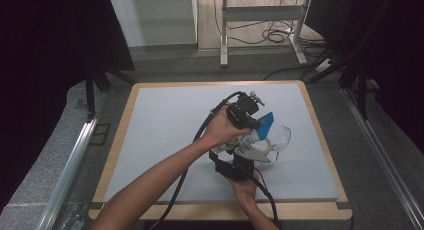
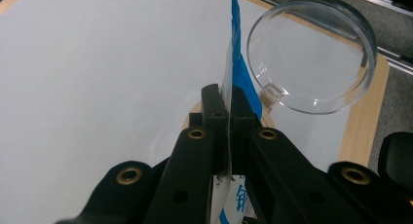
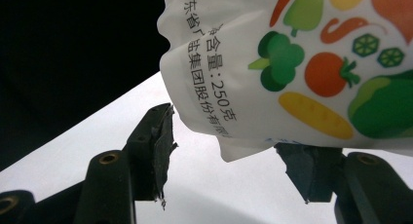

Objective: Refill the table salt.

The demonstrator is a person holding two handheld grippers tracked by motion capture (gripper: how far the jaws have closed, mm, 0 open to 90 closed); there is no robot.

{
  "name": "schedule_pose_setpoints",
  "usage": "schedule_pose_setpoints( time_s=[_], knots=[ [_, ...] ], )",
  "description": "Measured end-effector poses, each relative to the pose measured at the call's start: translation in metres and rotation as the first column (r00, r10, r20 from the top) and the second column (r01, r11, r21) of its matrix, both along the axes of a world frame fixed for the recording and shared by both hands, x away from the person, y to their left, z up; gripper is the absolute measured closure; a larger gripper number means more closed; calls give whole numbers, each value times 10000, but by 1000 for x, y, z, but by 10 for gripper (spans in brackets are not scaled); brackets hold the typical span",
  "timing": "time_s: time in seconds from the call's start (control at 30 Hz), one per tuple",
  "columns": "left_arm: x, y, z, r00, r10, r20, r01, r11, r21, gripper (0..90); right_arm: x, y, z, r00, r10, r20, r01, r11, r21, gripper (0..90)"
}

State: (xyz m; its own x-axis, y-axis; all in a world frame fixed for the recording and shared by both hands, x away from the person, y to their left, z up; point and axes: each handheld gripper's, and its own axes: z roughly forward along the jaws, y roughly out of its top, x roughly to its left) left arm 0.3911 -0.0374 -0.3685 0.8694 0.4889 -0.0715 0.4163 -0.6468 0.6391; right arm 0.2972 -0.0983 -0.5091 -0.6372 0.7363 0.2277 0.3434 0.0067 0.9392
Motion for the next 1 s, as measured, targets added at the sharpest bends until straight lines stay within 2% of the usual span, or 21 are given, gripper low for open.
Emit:
schedule_pose_setpoints(
  time_s=[0.27,0.47,0.5,0.57,0.7,0.73,0.8,0.83,0.87,0.9,1.0],
  knots=[
    [-1,0,1,10000,27,38,-27,10000,70,900,1,-1,-1,10000,-68,27,68,9999,-83,393],
    [-6,5,8,9999,107,100,-106,9998,-154,900,4,-3,-4,9998,-213,4,213,9996,-168,383],
    [-7,9,10,9999,124,54,-122,9994,-336,900,4,-3,-3,9995,-289,117,292,9993,-213,379],
    [-9,11,12,9999,113,34,-112,9993,-360,900,4,-3,-3,9994,-304,138,307,9993,-228,377],
    [-19,16,16,9999,92,90,-87,9986,-516,900,3,0,-5,9980,-453,442,484,9961,-731,340],
    [-19,16,16,9999,92,90,-87,9986,-516,900,3,0,-5,9980,-453,442,484,9961,-731,340],
    [-20,18,16,9999,124,81,-119,9983,-563,900,3,1,-7,9968,-579,551,630,9935,-951,329],
    [-21,20,16,9999,130,95,-124,9980,-613,900,4,3,-9,9945,-756,728,845,9883,-1271,313],
    [-21,20,16,9999,130,95,-124,9980,-613,900,4,3,-9,9945,-756,728,845,9883,-1271,313],
    [-22,21,16,9999,150,61,-146,9976,-673,900,3,5,-11,9902,-1001,975,1149,9804,-1602,309],
    [-21,23,16,9999,163,26,-160,9967,-792,900,2,8,-12,9804,-1444,1340,1690,9662,-1946,311]
  ],
)
